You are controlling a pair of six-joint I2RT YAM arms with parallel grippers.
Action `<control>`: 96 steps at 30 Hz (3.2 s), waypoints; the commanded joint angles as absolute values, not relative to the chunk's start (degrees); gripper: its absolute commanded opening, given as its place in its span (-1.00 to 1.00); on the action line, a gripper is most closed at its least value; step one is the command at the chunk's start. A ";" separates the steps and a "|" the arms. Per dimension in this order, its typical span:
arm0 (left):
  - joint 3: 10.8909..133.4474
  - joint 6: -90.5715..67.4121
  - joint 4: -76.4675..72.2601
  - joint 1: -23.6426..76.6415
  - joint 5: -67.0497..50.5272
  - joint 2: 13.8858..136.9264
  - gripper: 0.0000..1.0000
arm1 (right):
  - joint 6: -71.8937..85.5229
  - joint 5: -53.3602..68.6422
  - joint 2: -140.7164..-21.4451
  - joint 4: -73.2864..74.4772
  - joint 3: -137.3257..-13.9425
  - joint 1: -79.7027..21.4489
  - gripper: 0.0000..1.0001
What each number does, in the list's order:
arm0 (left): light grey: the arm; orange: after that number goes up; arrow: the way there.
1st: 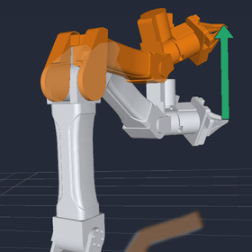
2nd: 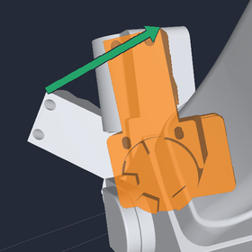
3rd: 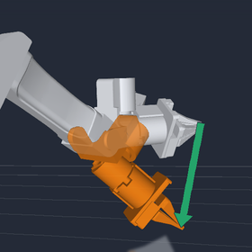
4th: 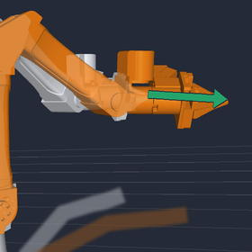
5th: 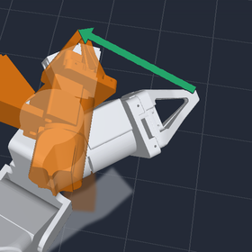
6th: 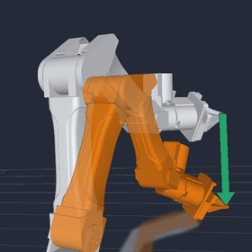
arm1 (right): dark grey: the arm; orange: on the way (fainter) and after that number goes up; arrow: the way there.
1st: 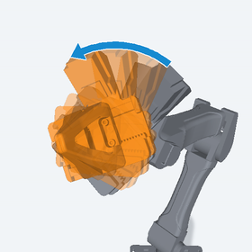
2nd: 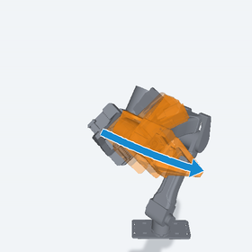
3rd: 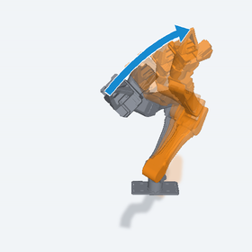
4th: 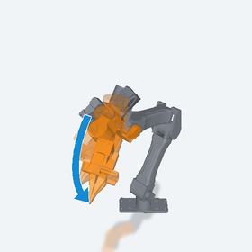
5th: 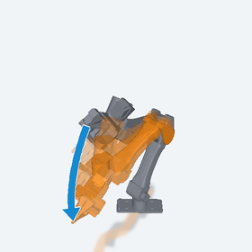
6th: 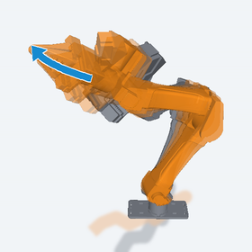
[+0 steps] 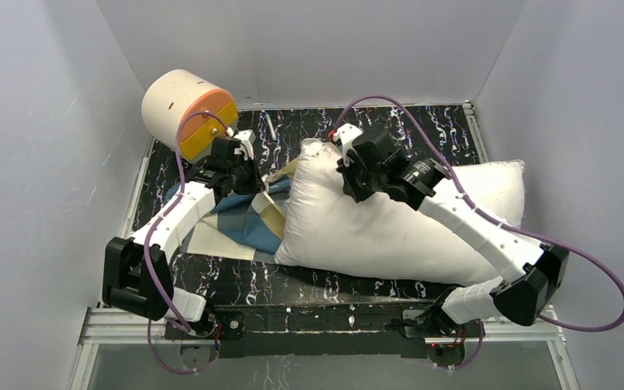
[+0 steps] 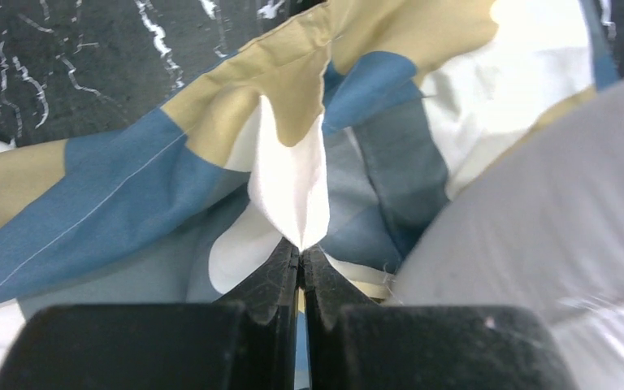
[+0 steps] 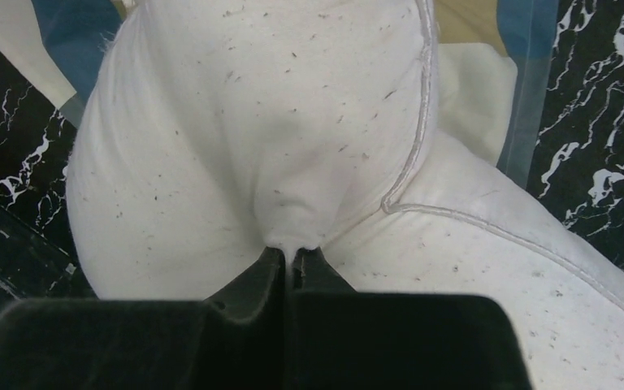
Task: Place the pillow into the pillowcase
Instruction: Stuff the pillow into the pillowcase.
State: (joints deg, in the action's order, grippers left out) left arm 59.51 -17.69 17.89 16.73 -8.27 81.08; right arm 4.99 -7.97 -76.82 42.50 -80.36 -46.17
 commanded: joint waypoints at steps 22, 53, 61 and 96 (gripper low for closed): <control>52.55 -21.62 7.61 16.66 -17.66 77.70 -1.00 | -3.78 4.15 -113.46 40.31 -115.79 -36.37 0.96; 55.07 -24.91 12.25 16.67 -9.27 81.66 -1.00 | -23.61 27.53 -125.43 54.66 -114.67 -33.13 -0.30; 59.37 -17.55 13.80 16.62 -10.69 80.16 -1.00 | -25.35 17.85 -101.38 44.39 -90.97 -36.85 -0.97; 57.22 -21.19 16.89 16.66 -20.72 73.07 -1.00 | -15.59 -27.83 -91.12 37.49 -100.01 -42.75 -0.97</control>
